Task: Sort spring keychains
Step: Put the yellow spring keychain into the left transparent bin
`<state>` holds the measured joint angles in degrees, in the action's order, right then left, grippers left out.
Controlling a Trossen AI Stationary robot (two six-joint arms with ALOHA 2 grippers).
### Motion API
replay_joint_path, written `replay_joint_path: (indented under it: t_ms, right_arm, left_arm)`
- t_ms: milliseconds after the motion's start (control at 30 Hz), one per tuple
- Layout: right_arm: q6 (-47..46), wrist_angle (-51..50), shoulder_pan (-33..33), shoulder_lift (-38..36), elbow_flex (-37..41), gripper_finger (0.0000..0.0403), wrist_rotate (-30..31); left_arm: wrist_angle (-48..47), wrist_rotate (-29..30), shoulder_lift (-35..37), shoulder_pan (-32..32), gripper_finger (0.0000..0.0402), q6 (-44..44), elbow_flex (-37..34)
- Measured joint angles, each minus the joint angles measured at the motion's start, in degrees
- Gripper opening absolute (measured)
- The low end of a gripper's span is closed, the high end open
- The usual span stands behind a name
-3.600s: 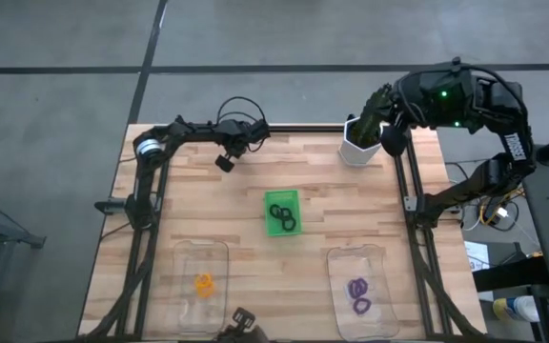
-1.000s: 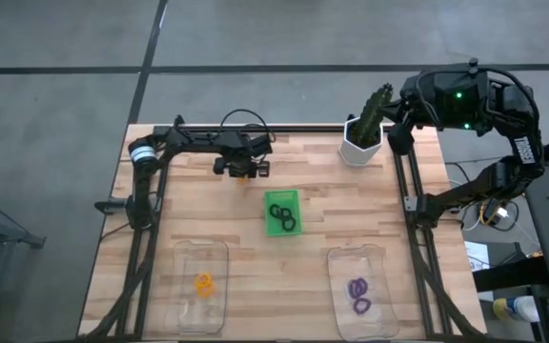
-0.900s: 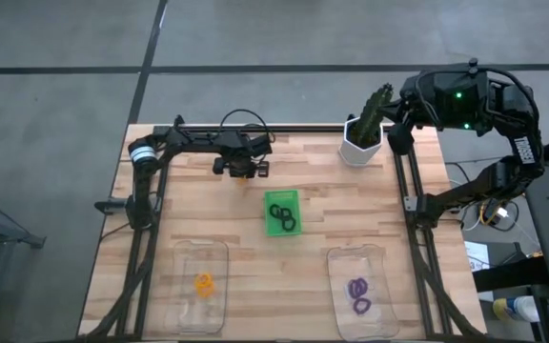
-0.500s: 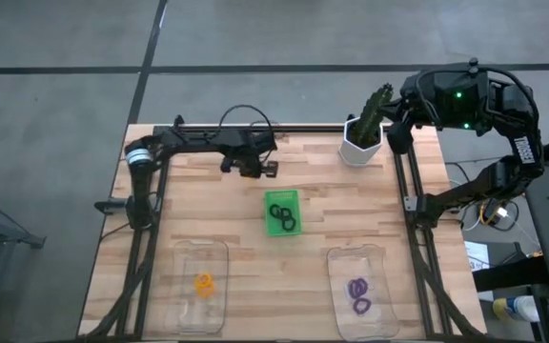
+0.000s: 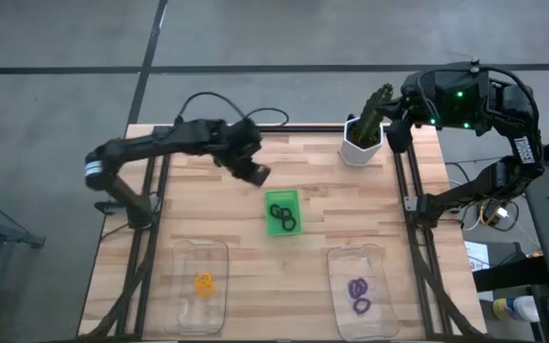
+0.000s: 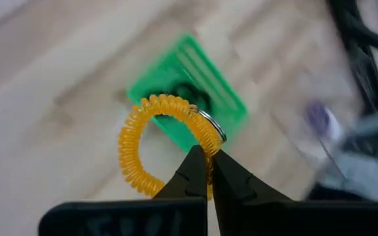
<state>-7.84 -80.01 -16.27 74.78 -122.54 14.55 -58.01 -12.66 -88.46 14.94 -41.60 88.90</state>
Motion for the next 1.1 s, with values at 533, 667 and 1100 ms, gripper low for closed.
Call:
replay_joint_path:
  t_ms: [533, 667, 1100]
  right_arm:
    - [-11.96, 3.65, 2.67, 0.36, 6.76, 0.0008, -1.68]
    - [-11.91, 7.78, 4.3, 0.46, 9.92, 0.0008, -1.7]
    - [-13.75, 18.84, 6.58, 0.74, 17.37, 0.0008, -1.55]
  left_arm:
    - [-24.37, 12.2, 11.88, -35.22, 0.0001, -2.2, -1.22]
    - [-20.65, 13.21, 11.37, -42.81, 0.0001, -4.4, -6.12]
    - [10.37, 7.05, 10.92, -52.37, 0.0001, -13.25, -33.93]
